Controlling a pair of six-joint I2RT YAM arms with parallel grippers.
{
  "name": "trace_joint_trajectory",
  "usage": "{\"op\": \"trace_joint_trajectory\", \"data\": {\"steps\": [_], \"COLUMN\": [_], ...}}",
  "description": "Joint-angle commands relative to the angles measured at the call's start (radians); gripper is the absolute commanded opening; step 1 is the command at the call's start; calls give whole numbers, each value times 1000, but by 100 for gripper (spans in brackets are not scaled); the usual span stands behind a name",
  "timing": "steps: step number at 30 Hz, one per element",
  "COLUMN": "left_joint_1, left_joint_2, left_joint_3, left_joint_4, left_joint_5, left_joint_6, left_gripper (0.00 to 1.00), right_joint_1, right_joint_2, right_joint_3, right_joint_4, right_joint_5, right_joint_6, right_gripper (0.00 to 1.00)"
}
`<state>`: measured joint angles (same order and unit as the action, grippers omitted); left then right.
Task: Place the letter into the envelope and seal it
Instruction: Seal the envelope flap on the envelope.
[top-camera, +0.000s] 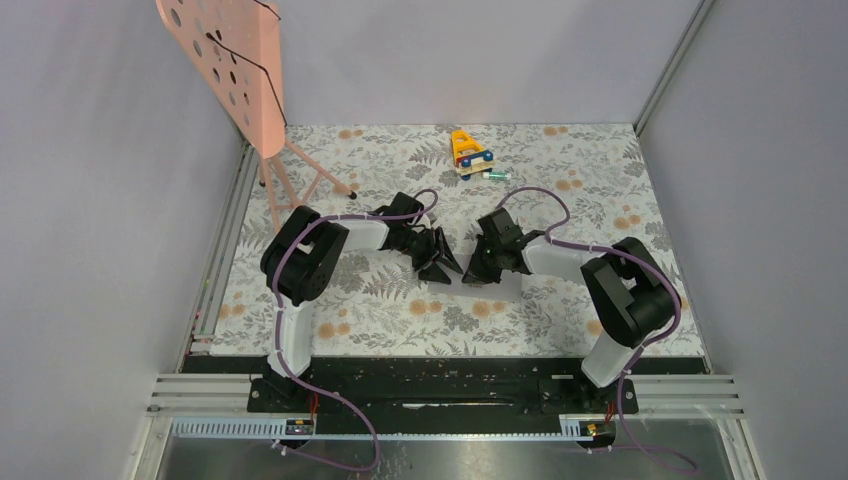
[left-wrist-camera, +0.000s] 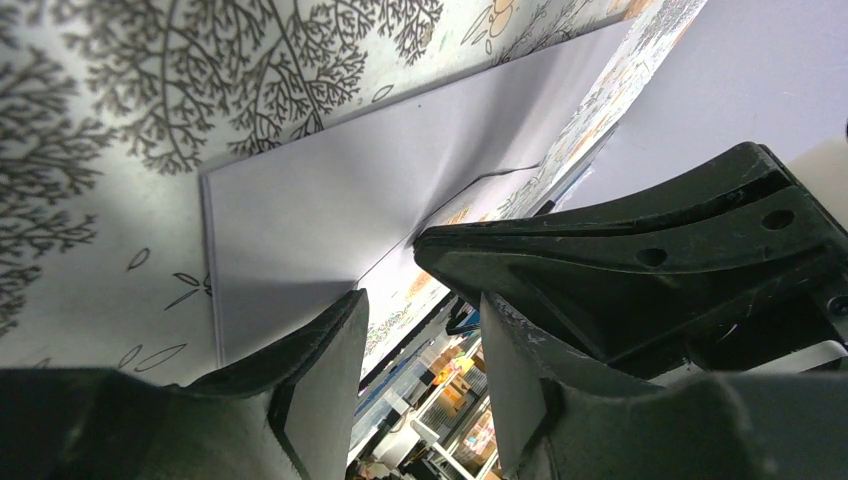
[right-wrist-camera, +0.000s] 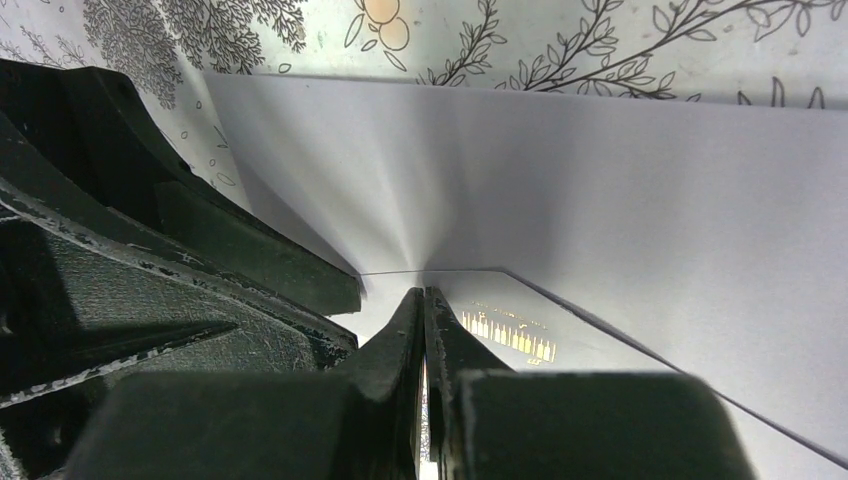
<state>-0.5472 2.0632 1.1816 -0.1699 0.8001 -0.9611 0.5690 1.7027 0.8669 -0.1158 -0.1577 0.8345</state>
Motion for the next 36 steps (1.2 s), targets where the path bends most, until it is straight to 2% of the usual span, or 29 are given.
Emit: {"op": "trace_joint_trajectory", "data": {"steps": [1, 8, 14, 18, 22, 32, 36], "left_joint_1": [2, 4, 4, 3, 3, 4, 4], "left_joint_2": [-6, -5, -8, -16, -17, -4, -2], "left_joint_3": [-22, -20, -21, -20, -16, -9, -14], "left_joint_4": [2, 1, 3, -7, -9, -11, -8], "left_joint_5": [-61, -56, -57, -65, -64, -58, -59], "left_joint_6": [20, 22, 19, 21, 22, 25, 26], "left_gripper": [47, 47, 47, 47, 47, 47, 47], "right_joint_1": [-16, -143, -113, -40, -35, -162, -171], "right_joint_2": [-5, -87, -37, 14, 27, -67, -62], "right_joint_3": [-34, -166, -124, -31, -13, -188, -191], "right_joint_4": [-106, -90, -18, -36, -37, -57, -35], "right_joint_5": [103, 105, 25, 16, 7, 54, 19], "right_joint_6": [-39, -81, -28, -15, -26, -94, -82], "right_gripper": [0, 0, 0, 0, 0, 0, 0]}}
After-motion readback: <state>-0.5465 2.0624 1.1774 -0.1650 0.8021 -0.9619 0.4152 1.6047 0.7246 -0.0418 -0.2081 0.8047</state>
